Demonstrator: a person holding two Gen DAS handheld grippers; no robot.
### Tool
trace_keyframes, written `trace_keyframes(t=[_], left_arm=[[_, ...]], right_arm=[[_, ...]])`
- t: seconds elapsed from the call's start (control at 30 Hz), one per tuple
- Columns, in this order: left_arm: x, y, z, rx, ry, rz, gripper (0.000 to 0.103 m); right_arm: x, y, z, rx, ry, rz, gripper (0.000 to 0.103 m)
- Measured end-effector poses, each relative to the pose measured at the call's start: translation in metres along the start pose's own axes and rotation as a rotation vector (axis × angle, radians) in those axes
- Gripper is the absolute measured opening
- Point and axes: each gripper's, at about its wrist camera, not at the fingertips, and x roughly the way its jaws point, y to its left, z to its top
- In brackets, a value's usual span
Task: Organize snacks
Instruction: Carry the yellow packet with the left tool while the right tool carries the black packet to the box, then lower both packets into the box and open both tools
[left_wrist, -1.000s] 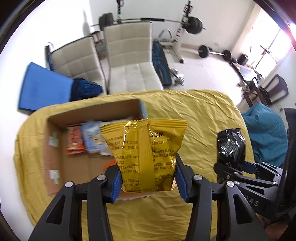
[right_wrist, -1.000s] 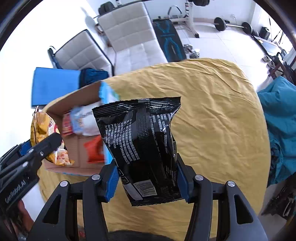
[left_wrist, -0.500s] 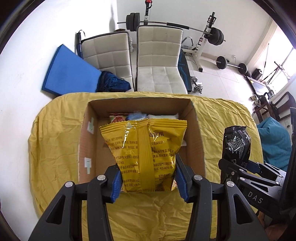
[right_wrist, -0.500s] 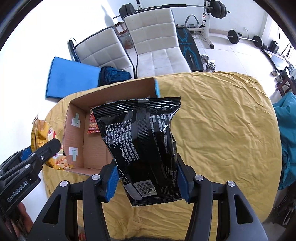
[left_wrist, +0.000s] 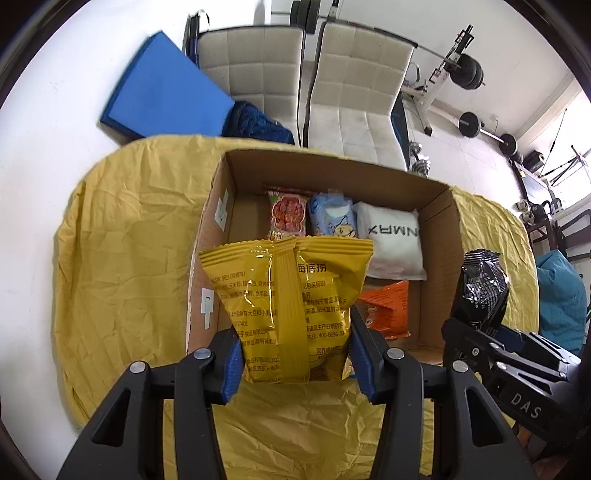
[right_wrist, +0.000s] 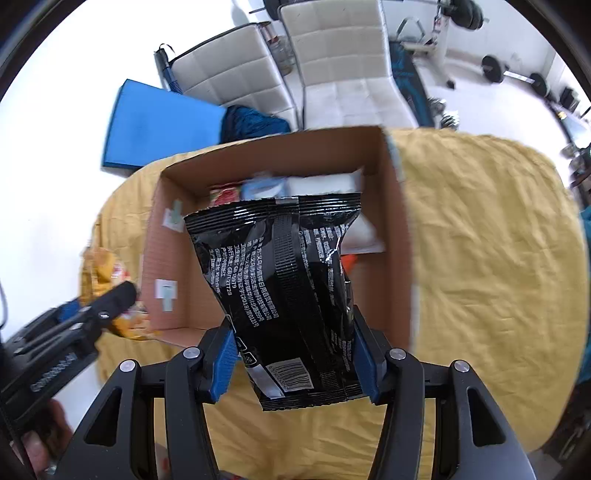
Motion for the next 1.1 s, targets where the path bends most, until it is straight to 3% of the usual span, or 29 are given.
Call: trace_keyframes(t=[0.23,0.53,0.83,1.1], left_arm=[[0.065,0.027,0.02,-0.052,0.17,-0.085,0.046],[0.14,0.039,0.036,-0.04,0.332,-0.08,0.046],[0.175,0.039,0.032,-0.006,0.409,-0.059,0.046],[0.2,0.042,0.035,-0.011,0.478,-0.107,0.047]], right_arm=[[0.07,0.016,0.008,0.041,0.089,0.092,0.057],[0.145,0.02,0.019,0.099,0.176,0.084,0.057],[0.198,0.022,0.017,0.118,0.262,0.055,0.057],[0.218,0.025,0.023,0.102,0.299,0.041,0.059]])
